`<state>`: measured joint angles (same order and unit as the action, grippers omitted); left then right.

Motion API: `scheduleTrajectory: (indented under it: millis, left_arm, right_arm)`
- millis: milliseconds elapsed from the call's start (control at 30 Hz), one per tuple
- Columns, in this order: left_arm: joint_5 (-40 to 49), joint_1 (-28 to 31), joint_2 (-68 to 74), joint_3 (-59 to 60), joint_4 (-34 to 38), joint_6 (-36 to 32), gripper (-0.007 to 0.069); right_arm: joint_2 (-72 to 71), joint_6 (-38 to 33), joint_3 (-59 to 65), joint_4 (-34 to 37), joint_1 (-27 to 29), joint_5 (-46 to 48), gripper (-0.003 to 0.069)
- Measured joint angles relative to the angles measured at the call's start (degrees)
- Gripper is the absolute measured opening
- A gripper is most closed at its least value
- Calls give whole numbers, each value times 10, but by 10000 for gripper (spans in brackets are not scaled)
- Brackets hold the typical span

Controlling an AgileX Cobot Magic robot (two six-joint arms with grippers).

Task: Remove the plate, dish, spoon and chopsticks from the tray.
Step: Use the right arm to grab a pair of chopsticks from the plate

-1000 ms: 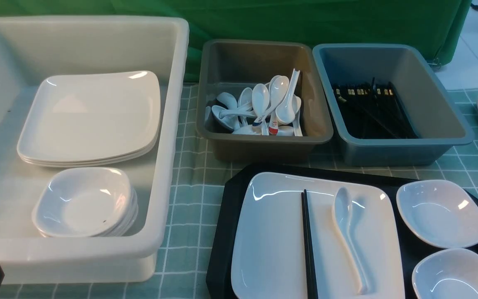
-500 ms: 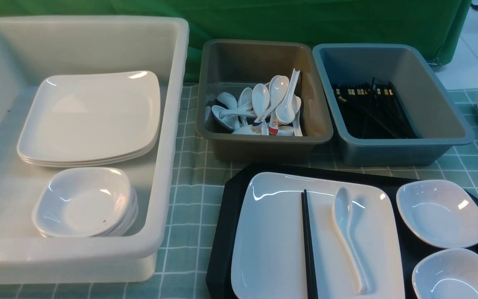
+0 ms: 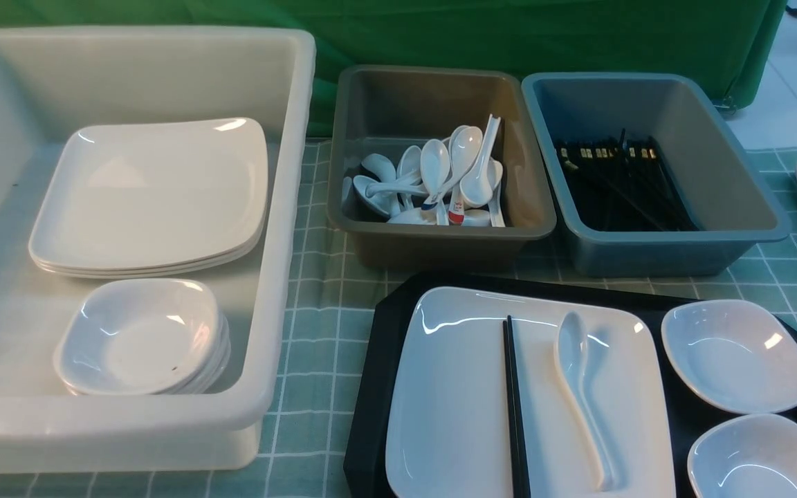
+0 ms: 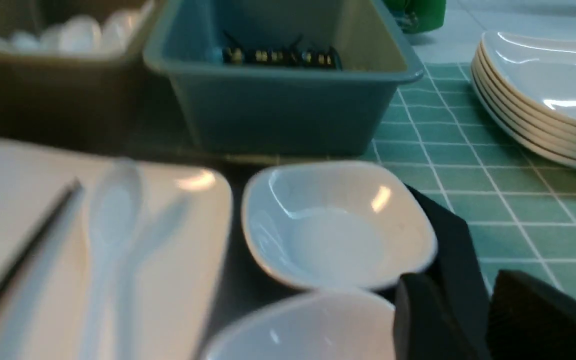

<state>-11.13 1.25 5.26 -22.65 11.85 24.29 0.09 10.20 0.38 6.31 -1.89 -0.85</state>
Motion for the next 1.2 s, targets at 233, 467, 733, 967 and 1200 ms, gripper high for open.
scheduleTrajectory:
  millis: [233,467,733,967,1200]
  left_arm:
    - [497,0,240,-335,-49,-123,17]
    - [740,-11,494,-451,91,-315,9]
    - [712,-302,644,-456,-27,-195,1]
    - [668,-498,765,-460,-123,-41,3]
    - [661,-549,947,-571,-110,-9,137]
  right_arm:
    - [0,166,0,37,0,-135,242]
    - [22,217,-110,-39,-35,-39,103]
    - [341,74,-524,-205,-208,538,22]
    - [498,65,-629,-275,-257,656,17]
    - [535,53,-627,-251,-259,652,17]
